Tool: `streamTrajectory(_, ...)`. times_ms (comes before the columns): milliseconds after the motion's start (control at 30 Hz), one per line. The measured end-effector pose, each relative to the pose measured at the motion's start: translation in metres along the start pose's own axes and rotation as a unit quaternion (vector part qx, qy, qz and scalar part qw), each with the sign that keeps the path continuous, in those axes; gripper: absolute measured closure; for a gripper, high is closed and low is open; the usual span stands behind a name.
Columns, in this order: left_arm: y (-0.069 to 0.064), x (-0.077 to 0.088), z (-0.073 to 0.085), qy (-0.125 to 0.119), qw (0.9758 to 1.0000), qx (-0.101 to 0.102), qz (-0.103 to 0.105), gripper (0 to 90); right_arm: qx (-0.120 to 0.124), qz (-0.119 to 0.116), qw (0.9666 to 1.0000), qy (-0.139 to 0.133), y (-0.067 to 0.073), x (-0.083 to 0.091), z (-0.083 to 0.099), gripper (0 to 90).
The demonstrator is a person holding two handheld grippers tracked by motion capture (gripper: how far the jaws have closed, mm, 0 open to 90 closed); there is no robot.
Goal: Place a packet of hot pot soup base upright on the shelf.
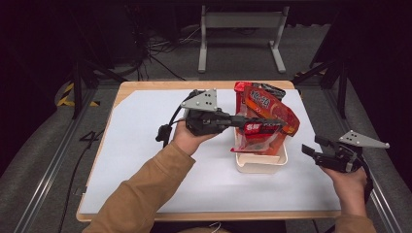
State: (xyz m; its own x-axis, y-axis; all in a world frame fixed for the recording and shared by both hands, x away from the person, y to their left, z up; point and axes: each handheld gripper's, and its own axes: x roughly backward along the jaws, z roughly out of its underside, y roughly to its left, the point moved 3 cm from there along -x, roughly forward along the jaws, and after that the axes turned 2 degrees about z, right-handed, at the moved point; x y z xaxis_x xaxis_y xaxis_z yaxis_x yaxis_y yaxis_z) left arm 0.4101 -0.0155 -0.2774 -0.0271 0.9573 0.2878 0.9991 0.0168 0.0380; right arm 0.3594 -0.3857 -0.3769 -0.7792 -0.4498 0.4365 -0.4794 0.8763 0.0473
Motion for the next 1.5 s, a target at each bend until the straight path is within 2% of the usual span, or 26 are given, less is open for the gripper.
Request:
streamTrajectory(267,-0.004,-0.013,0.001,0.005,0.9999,-0.01,0.003,90.0,0.0,-0.001,1.0,-0.004,-0.001,0.0,-0.002,31.5)
streamTrajectory(533,-0.005,-0.029,0.008,0.009,0.9999,-0.011,0.0,90.0,0.001,-0.006,1.0,-0.004,-0.001,-0.003,-0.004,31.4)
streamTrajectory(700,-0.008,-0.038,0.012,0.006,0.9997,-0.022,0.001,90.0,0.004,-0.007,0.9999,-0.006,-0.001,-0.005,-0.006,31.4)
streamTrajectory(967,-0.01,-0.048,0.017,0.008,0.9997,-0.023,-0.001,90.0,0.003,-0.009,0.9999,-0.009,-0.002,-0.006,-0.008,31.4)
streamTrajectory(1133,-0.009,-0.054,0.021,0.002,0.9999,-0.01,-0.001,90.0,0.003,-0.011,0.9999,-0.008,-0.002,-0.009,-0.009,31.4)
streamTrajectory(1500,-0.006,-0.062,0.037,0.007,0.9999,0.006,-0.008,90.0,0.003,-0.01,0.9999,-0.011,-0.004,-0.008,-0.01,31.3)
